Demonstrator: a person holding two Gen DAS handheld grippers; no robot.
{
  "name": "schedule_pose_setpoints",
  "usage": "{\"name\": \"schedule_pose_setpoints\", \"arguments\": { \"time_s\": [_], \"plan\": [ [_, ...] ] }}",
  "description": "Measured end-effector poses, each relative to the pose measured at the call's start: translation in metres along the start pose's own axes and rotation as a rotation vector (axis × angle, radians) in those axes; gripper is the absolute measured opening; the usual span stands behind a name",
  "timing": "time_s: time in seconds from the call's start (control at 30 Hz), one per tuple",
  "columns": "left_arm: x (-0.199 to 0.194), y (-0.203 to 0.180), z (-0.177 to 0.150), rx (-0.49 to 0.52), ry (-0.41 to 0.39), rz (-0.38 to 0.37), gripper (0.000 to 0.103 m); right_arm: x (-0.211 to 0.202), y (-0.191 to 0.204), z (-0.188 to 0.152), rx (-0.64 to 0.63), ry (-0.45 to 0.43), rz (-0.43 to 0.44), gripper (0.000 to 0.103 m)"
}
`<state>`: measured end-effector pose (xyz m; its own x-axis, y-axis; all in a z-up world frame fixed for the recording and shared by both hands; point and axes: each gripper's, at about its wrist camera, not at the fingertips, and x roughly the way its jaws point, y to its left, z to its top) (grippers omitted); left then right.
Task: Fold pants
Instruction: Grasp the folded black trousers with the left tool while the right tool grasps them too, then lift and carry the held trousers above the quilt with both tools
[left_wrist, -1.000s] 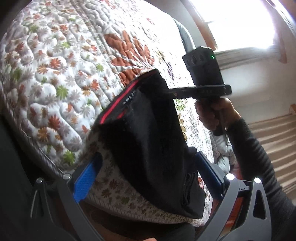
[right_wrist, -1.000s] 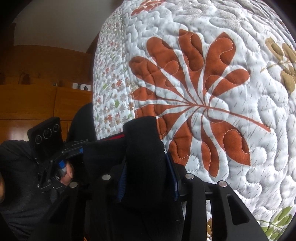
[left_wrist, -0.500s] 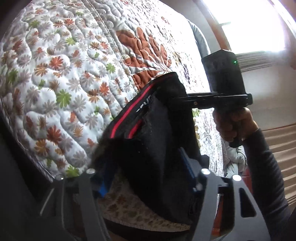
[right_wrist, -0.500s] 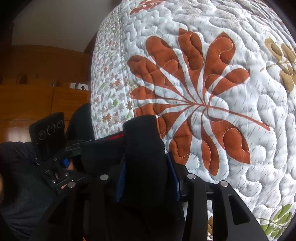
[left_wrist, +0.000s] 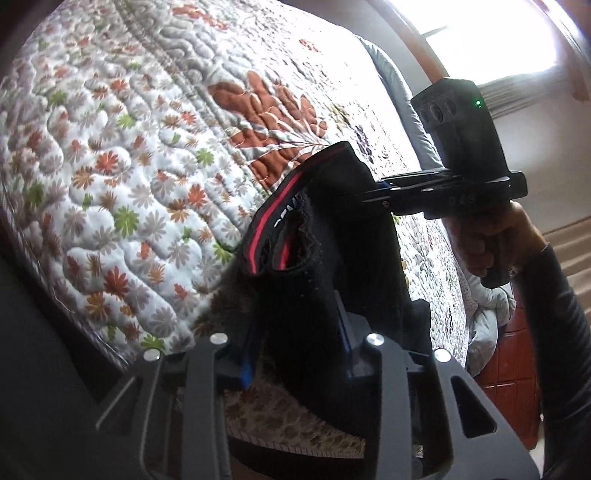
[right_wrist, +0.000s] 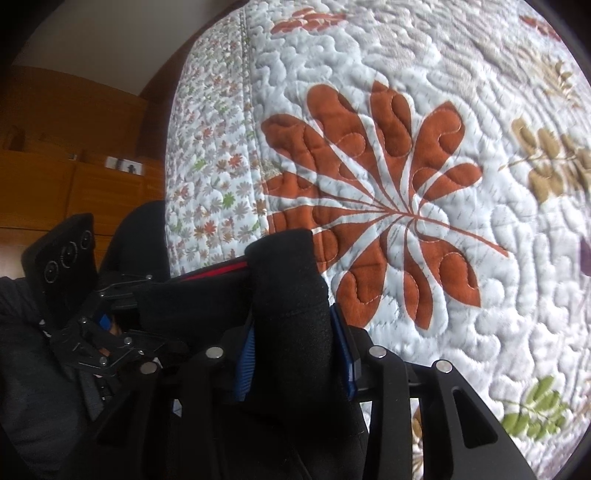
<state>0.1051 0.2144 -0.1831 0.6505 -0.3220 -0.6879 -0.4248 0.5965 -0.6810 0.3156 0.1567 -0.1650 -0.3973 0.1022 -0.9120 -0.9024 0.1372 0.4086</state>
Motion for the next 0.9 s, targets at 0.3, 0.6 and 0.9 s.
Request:
{"name": "schedule_pose_setpoints", "arguments": {
  "time_s": [0.3,0.6,0.9],
  "plan": [
    [-0.024,-0.031,-0.004,0.109,-0.040,-0.022,0.025,-0.041,0.034,-0.016,-0.011,-0.038,-0.138,0.035],
    [-0.046,-0.067,-0.015,0.214,-0.072,-0.053,0.024,-0.084,0.070,-0.047,0.009,-0.110,-0.260,0.035],
    [-0.065,-0.106,-0.030,0.315,-0.084,-0.081,0.024,-0.118,0.107,-0.083,0.039,-0.179,-0.387,0.034]
  ]
}}
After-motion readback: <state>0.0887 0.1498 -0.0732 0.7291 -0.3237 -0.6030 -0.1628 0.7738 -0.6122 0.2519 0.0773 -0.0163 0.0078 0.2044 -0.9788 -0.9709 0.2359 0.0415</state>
